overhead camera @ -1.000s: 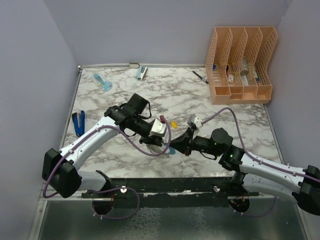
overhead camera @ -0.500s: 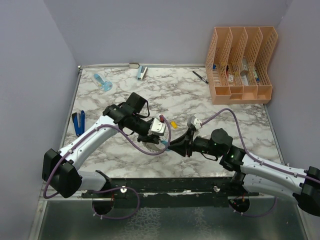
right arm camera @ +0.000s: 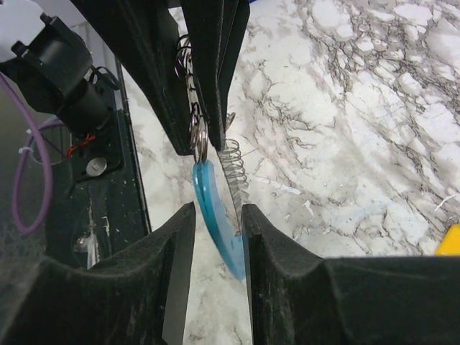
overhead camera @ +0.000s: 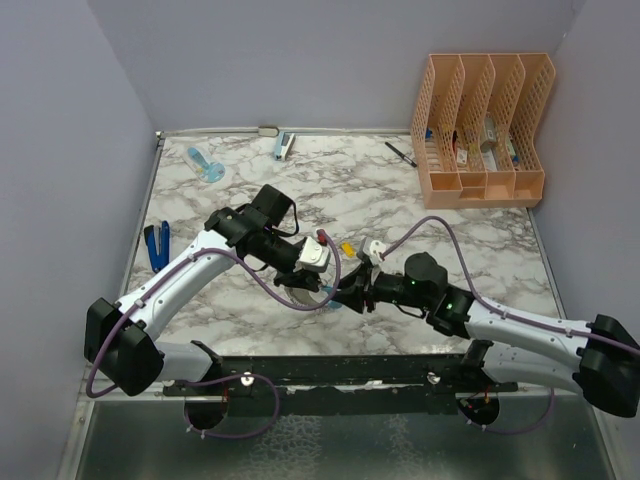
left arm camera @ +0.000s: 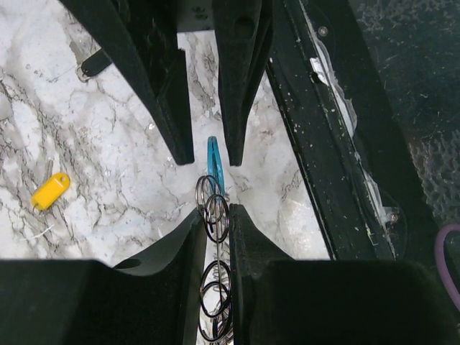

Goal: Put the keys on the keyring

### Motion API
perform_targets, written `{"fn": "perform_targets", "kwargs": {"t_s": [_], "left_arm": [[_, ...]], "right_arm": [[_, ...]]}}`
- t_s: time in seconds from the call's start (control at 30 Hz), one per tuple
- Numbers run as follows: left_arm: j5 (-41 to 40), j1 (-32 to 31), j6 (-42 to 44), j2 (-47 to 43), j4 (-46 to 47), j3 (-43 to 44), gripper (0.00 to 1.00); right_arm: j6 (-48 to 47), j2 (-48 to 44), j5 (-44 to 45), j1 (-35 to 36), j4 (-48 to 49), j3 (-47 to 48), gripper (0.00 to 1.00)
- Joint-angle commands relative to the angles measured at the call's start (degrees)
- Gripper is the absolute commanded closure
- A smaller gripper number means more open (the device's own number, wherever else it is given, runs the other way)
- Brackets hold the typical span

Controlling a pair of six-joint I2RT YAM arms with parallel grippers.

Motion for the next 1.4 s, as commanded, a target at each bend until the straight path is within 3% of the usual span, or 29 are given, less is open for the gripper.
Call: {"fn": "perform_targets", "kwargs": {"t_s": [0.0, 0.3, 0.53, 0.73, 0.9, 1.03, 1.2, 1.37], "left_arm": [[5.04, -0.15, 0.03, -0.71, -0.13, 0.81, 1.00], [4.52, -0.52, -0.49, -0.67, 0.68, -0.24, 1.00], [4.43, -0.59, -0.49, -0.85, 0.30, 0.21, 1.00], [3.01, -0.60, -1.11, -0.88, 0.75, 0.80, 1.00], [-1.26, -0.57, -2.19, -1.94, 0.51, 4.17, 0.81], [-5.41, -0.51, -1.43, -2.43, -0.87, 7.23, 0.72], [-12.86, -0.44, -0.93, -2.90, -0.27, 10.04, 0.69], [-14.76, -0.24, -1.09, -2.74, -0.32, 14.46, 0.67]], "right_arm": [[-3.84, 3.14, -2.33, 0.43, 5.95, 3.06, 0.67], [-4.72, 8.79, -4.28, 0.46, 7.47, 6.63, 0.68], [-4.32, 9.94, -3.61, 0.48, 7.47, 7.45, 0.90], [-3.99, 9.98, -3.49, 0.47, 7.49, 7.57, 0.98], [-3.49, 9.59, -2.91, 0.47, 7.72, 6.41, 0.99], [-2.73, 9.51, -2.02, 0.42, 7.83, 5.66, 0.99], [-1.59, 10.26, -0.13, 0.48, 4.74, 7.12, 0.99], [-1.04, 9.83, 1.37, 0.43, 3.52, 7.14, 0.99]]}}
